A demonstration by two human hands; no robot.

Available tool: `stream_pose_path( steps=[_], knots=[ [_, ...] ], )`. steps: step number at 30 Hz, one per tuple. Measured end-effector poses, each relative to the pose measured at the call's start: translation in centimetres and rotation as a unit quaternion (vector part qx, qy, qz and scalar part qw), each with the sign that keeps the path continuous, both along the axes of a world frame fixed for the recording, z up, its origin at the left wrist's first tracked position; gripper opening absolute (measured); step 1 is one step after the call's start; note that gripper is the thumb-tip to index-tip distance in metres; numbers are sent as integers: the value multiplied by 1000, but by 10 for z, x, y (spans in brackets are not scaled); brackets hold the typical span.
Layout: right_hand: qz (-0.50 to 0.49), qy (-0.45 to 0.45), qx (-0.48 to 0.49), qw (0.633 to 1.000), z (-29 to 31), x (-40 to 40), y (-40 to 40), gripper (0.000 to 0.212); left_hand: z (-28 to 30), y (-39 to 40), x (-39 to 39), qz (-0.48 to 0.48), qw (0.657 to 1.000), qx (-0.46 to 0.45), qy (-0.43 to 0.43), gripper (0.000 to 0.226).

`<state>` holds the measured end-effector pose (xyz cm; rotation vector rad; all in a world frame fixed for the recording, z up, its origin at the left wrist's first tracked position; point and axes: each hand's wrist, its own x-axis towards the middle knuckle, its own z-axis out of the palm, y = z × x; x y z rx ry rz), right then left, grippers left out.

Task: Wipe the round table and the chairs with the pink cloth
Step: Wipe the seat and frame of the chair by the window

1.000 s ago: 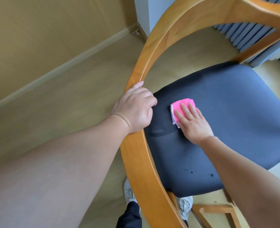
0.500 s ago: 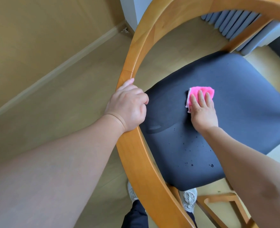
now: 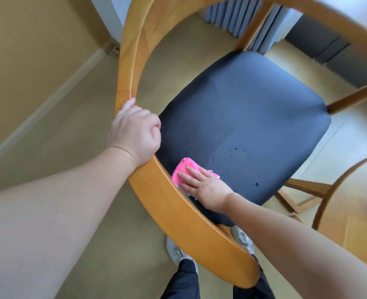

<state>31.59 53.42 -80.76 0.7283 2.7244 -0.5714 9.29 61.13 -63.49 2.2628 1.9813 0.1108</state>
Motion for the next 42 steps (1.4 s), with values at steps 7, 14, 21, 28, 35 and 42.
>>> stream_pose_path(
  steps=[7,14,21,28,35,42],
  knots=[
    [-44,-43,13,998,9,9,-26,64,3,-55,51,25,999,-21,-32,30],
    [-73,-19,46,996,-2,0,-27,60,1,-63,56,16,999,-11,-26,31],
    [-40,27,28,998,-10,31,-8,62,1,-66,60,22,999,-18,-22,28],
    [-194,18,73,978,-1,106,82,62,0,-66,59,20,999,-17,-27,26],
    [-397,-14,51,916,-7,142,127,64,0,-63,59,-1,999,-27,-16,25],
    [-344,26,65,936,5,101,74,63,2,-62,57,-7,999,-37,-10,24]
  ],
)
